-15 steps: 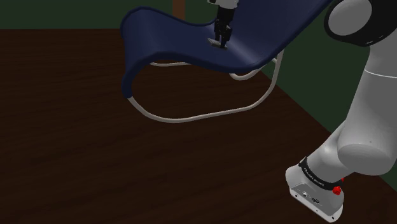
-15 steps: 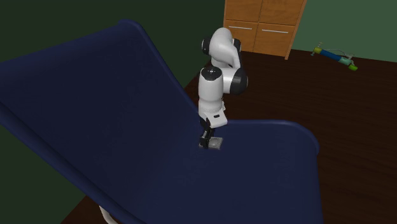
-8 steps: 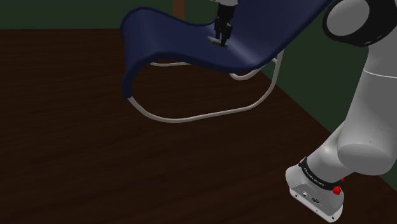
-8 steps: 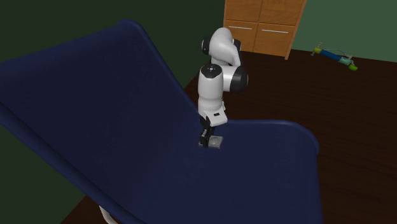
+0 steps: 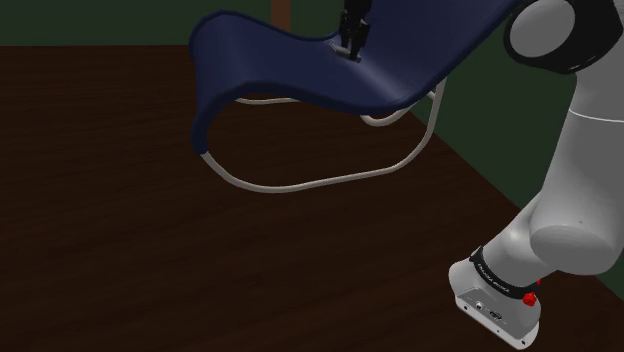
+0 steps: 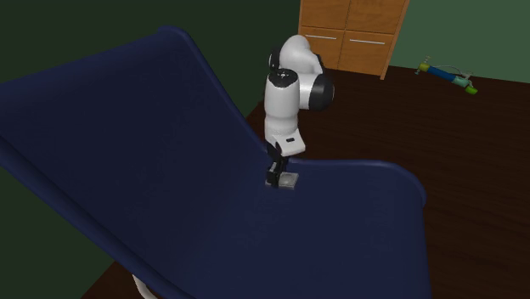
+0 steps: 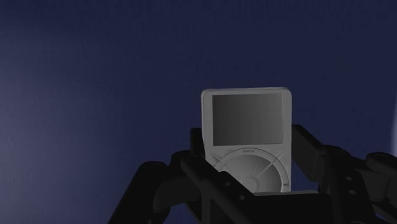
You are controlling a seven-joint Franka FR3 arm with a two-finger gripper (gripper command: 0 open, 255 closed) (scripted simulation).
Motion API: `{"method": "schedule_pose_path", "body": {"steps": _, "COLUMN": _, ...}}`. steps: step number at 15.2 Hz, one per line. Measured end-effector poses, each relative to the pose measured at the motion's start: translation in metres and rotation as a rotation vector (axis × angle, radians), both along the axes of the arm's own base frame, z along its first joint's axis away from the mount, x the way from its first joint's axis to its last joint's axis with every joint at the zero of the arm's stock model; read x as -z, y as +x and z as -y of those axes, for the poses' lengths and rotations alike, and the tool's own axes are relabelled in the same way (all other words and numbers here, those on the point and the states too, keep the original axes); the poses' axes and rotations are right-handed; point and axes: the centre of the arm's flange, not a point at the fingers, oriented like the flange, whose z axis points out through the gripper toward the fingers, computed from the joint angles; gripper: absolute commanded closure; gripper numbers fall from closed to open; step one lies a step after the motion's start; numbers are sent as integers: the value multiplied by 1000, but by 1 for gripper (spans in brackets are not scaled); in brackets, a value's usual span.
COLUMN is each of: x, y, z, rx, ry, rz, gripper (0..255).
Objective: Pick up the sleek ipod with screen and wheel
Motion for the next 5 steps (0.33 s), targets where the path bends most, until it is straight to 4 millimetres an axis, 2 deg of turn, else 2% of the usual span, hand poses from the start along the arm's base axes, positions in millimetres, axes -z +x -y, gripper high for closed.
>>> {"method": "schedule_pose_path", "body": {"steps": 5, "x": -23, "y": 0, "z": 1, "rx": 0, "ry": 0, "rz": 0, "gripper": 255}}
